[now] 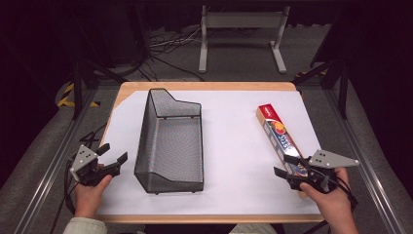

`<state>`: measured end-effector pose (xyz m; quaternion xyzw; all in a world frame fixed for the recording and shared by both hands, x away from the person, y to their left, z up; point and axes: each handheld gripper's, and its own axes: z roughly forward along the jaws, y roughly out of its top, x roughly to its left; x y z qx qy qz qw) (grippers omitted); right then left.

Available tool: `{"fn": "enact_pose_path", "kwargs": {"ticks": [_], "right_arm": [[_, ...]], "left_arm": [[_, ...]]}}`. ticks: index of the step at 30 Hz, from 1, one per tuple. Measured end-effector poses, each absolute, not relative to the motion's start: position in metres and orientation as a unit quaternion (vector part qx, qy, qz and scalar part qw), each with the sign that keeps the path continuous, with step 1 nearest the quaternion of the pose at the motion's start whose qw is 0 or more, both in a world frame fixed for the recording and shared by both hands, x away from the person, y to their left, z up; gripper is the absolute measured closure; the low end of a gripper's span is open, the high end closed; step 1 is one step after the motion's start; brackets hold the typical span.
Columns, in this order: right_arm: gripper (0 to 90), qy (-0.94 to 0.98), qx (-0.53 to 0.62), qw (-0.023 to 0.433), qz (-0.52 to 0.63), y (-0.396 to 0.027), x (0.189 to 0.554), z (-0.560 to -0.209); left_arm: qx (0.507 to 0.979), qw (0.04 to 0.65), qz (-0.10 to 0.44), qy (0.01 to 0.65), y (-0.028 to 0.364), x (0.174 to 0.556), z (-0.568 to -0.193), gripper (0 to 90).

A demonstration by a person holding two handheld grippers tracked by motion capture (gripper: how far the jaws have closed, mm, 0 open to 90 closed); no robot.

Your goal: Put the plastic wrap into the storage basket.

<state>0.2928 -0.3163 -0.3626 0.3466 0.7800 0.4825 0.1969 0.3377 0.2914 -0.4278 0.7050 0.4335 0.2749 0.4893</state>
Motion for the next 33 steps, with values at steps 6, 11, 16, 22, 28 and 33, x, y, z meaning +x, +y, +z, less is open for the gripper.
{"fn": "enact_pose_path", "kwargs": {"ticks": [6, 11, 16, 22, 28, 33], "right_arm": [[27.7, 0.744, 0.369, 0.221, 0.511, -0.323, 0.295, -0.357], [21.7, 0.726, 0.375, 0.235, 0.527, -0.324, 0.298, -0.351], [17.2, 0.728, 0.375, 0.252, 0.516, -0.322, 0.305, -0.345], [15.4, 0.720, 0.406, 0.273, 0.491, -0.320, 0.321, -0.337], [23.2, 0.723, 0.424, 0.278, 0.469, -0.320, 0.340, -0.333], [26.4, 0.730, 0.436, 0.292, 0.438, -0.319, 0.355, -0.333]], "left_arm": [[0.705, 0.490, 0.275, 0.433, 0.291, 0.338, -0.428, 24.4], [0.705, 0.489, 0.274, 0.434, 0.291, 0.338, -0.429, 24.4], [0.705, 0.490, 0.274, 0.434, 0.292, 0.338, -0.429, 24.4], [0.706, 0.487, 0.274, 0.435, 0.292, 0.338, -0.429, 24.3], [0.704, 0.487, 0.275, 0.437, 0.293, 0.338, -0.429, 24.3], [0.704, 0.485, 0.275, 0.440, 0.294, 0.338, -0.431, 24.3]]}}
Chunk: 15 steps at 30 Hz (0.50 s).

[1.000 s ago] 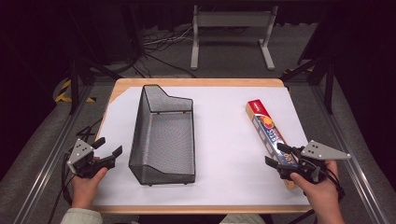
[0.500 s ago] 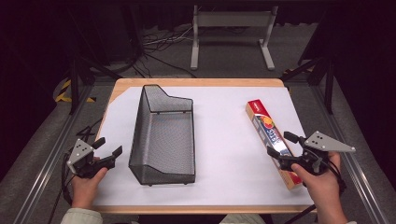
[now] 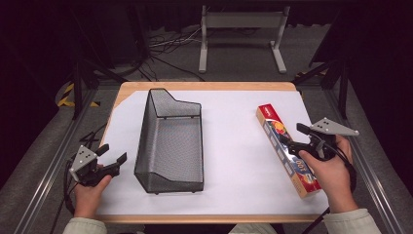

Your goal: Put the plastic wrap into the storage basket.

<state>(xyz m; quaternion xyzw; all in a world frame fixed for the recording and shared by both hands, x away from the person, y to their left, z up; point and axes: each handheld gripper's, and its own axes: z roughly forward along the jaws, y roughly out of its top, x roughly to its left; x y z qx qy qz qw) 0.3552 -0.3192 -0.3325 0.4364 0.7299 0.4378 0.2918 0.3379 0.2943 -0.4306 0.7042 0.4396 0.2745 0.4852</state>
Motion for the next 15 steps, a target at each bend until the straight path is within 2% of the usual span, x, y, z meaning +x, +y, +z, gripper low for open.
{"fn": "enact_pose_path", "kwargs": {"ticks": [6, 15], "right_arm": [[27.2, 0.733, 0.465, 0.289, 0.404, -0.318, 0.372, -0.337], [21.6, 0.756, 0.489, 0.263, 0.346, -0.315, 0.393, -0.352]], "left_arm": [[0.704, 0.486, 0.274, 0.440, 0.295, 0.338, -0.431, 24.3], [0.704, 0.486, 0.275, 0.439, 0.295, 0.337, -0.431, 24.3]]}}
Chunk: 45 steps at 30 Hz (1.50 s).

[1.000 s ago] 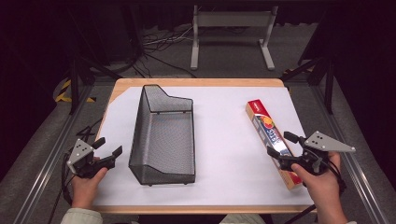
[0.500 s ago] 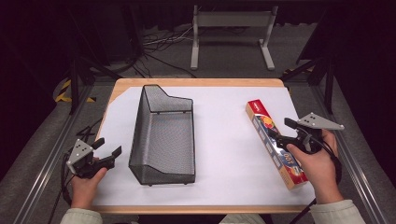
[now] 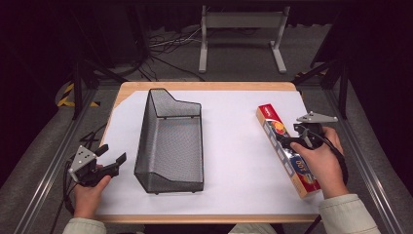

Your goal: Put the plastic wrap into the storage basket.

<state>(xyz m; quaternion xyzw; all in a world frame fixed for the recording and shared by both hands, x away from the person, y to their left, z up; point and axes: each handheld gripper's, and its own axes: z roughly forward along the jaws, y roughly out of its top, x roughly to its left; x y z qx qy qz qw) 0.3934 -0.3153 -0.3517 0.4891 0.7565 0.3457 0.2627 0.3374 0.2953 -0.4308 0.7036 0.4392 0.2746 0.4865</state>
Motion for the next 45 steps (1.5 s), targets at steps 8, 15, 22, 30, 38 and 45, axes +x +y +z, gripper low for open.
{"fn": "enact_pose_path", "kwargs": {"ticks": [8, 15, 22, 30, 38, 45], "right_arm": [[16.5, 0.762, 0.524, 0.230, 0.303, -0.317, 0.409, -0.373], [14.2, 0.771, 0.540, 0.205, 0.266, -0.318, 0.412, -0.386], [17.8, 0.779, 0.554, 0.185, 0.229, -0.319, 0.415, -0.397], [37.7, 0.781, 0.570, 0.170, 0.192, -0.318, 0.415, -0.406], [40.6, 0.769, 0.582, 0.191, 0.181, -0.310, 0.411, -0.405], [40.8, 0.762, 0.585, 0.186, 0.205, -0.308, 0.406, -0.396]], "left_arm": [[0.705, 0.485, 0.274, 0.439, 0.295, 0.337, -0.431, 24.2], [0.705, 0.485, 0.274, 0.439, 0.295, 0.337, -0.431, 24.2], [0.705, 0.485, 0.274, 0.440, 0.295, 0.337, -0.431, 24.2], [0.704, 0.483, 0.275, 0.442, 0.295, 0.337, -0.431, 24.3], [0.701, 0.484, 0.276, 0.444, 0.296, 0.337, -0.431, 24.3], [0.703, 0.484, 0.276, 0.442, 0.296, 0.337, -0.431, 24.3]]}}
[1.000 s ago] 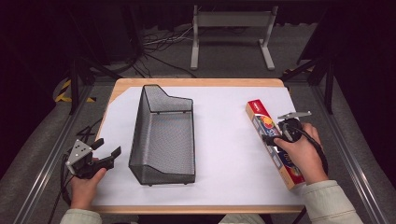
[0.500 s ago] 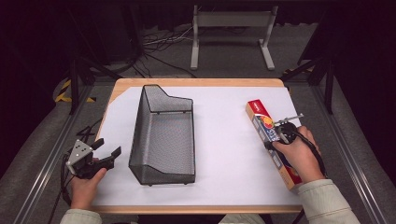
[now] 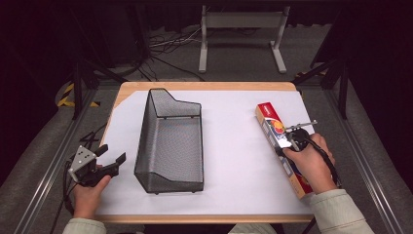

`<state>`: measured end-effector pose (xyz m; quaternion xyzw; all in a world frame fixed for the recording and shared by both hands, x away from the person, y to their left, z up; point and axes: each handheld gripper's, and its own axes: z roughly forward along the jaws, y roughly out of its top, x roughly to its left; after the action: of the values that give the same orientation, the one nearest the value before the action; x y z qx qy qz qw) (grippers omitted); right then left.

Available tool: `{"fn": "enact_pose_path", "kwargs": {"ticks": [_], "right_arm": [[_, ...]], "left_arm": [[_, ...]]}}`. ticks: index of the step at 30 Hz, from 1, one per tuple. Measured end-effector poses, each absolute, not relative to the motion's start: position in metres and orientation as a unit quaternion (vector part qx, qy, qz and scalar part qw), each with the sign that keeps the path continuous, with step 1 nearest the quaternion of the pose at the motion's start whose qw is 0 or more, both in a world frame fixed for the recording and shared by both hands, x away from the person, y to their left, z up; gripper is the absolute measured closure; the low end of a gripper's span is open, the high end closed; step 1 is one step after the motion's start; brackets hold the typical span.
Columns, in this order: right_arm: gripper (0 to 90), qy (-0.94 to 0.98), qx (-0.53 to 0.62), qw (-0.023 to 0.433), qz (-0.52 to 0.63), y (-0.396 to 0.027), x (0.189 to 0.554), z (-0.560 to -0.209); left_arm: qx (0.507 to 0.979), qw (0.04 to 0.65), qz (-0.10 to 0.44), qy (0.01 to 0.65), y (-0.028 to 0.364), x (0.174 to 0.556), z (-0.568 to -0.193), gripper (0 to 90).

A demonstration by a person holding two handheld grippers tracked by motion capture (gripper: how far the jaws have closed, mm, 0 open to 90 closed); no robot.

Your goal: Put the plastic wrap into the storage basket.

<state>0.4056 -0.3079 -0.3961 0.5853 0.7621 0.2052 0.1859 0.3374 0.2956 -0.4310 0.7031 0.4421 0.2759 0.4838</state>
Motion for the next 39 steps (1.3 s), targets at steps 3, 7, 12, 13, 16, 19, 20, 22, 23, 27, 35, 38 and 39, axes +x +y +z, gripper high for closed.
{"fn": "enact_pose_path", "kwargs": {"ticks": [3, 7, 12, 13, 16, 19, 20, 22, 23, 27, 35, 38, 39], "right_arm": [[40.8, 0.759, 0.584, 0.186, 0.218, -0.305, 0.403, -0.387], [40.6, 0.753, 0.583, 0.193, 0.238, -0.302, 0.400, -0.374], [40.6, 0.748, 0.578, 0.202, 0.256, -0.299, 0.396, -0.361], [40.6, 0.746, 0.578, 0.203, 0.260, -0.299, 0.396, -0.360], [40.6, 0.746, 0.575, 0.205, 0.265, -0.298, 0.394, -0.354], [40.6, 0.745, 0.573, 0.207, 0.272, -0.296, 0.393, -0.349], [40.5, 0.745, 0.571, 0.209, 0.272, -0.295, 0.393, -0.347], [40.5, 0.745, 0.569, 0.219, 0.271, -0.292, 0.392, -0.345], [40.6, 0.744, 0.570, 0.217, 0.274, -0.291, 0.392, -0.345], [40.6, 0.740, 0.573, 0.206, 0.286, -0.286, 0.392, -0.342], [40.6, 0.748, 0.558, 0.194, 0.302, -0.249, 0.392, -0.328], [40.6, 0.753, 0.551, 0.190, 0.305, -0.239, 0.392, -0.324], [40.6, 0.756, 0.546, 0.189, 0.309, -0.233, 0.393, -0.322]], "left_arm": [[0.702, 0.485, 0.276, 0.443, 0.295, 0.337, -0.431, 24.3], [0.699, 0.488, 0.276, 0.444, 0.297, 0.337, -0.430, 24.3], [0.695, 0.493, 0.274, 0.446, 0.298, 0.337, -0.430, 24.3], [0.694, 0.493, 0.274, 0.447, 0.298, 0.337, -0.430, 24.3], [0.694, 0.493, 0.275, 0.446, 0.298, 0.337, -0.430, 24.3], [0.695, 0.491, 0.275, 0.447, 0.299, 0.336, -0.430, 24.3], [0.695, 0.492, 0.275, 0.447, 0.299, 0.336, -0.430, 24.4], [0.695, 0.492, 0.274, 0.447, 0.299, 0.335, -0.429, 24.4], [0.695, 0.491, 0.274, 0.447, 0.299, 0.335, -0.429, 24.4], [0.696, 0.491, 0.276, 0.446, 0.298, 0.335, -0.430, 24.3], [0.696, 0.491, 0.276, 0.445, 0.298, 0.335, -0.430, 24.4], [0.696, 0.491, 0.276, 0.445, 0.299, 0.336, -0.430, 24.4], [0.697, 0.491, 0.276, 0.445, 0.299, 0.336, -0.430, 24.4]]}}
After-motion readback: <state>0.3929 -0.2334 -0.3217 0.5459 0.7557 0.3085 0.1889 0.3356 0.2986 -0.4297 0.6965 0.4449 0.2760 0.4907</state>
